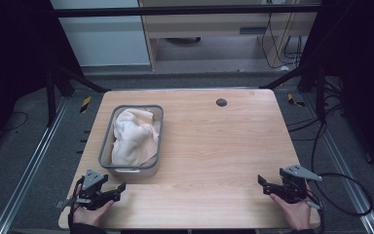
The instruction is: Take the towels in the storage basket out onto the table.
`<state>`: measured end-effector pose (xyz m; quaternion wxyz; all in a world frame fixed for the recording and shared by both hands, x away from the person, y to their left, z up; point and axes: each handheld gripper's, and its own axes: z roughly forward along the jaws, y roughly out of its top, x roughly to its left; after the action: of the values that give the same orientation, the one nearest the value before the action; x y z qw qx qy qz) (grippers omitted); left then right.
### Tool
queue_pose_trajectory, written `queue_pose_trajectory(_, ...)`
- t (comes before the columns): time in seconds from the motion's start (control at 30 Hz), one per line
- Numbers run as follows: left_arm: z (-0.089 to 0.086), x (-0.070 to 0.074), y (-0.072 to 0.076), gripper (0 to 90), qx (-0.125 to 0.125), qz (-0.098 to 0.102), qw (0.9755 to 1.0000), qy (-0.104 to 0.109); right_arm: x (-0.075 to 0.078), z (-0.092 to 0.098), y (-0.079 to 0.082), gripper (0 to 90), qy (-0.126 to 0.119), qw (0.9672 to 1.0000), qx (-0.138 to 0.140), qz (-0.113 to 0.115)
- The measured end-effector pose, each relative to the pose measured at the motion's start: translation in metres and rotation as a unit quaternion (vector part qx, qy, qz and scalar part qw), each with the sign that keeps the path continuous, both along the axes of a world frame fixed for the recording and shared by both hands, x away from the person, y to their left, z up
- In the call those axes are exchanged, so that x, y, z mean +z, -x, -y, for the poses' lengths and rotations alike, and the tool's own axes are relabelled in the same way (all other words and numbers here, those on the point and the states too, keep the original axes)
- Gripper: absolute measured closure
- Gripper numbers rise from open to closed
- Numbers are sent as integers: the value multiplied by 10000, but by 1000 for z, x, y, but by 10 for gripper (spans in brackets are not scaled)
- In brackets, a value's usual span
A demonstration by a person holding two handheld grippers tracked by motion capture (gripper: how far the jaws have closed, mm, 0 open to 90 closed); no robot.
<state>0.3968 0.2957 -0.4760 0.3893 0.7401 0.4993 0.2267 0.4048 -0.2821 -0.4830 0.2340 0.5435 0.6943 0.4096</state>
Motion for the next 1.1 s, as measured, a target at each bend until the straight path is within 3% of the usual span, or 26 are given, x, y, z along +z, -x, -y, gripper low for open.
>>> queue_pose_trajectory(0.13, -2, 4, 3, 231, -9, 143, 9999, 74, -1, -3, 2, 119, 90, 9998, 181, -23)
queue_pose_trajectory(0.27, -3, 9, 6, 229, -3, 302, 9993, 223, 0, -4, 3, 119, 141, 9997, 174, 40)
queue_pose_trajectory(0.47, -4, 14, 7, 248, 30, 389, 9990, 209, -2, -5, 3, 119, 269, 9993, 250, 14)
queue_pose_trajectory(0.67, -7, 21, 8, 240, 73, 475, 9982, 357, -1, -7, 4, 119, 250, 9994, 253, -1)
queue_pose_trajectory(1.1, -3, 40, 9, 240, -48, 706, 9964, 457, -2, -7, 4, 118, 311, 9990, 305, 32)
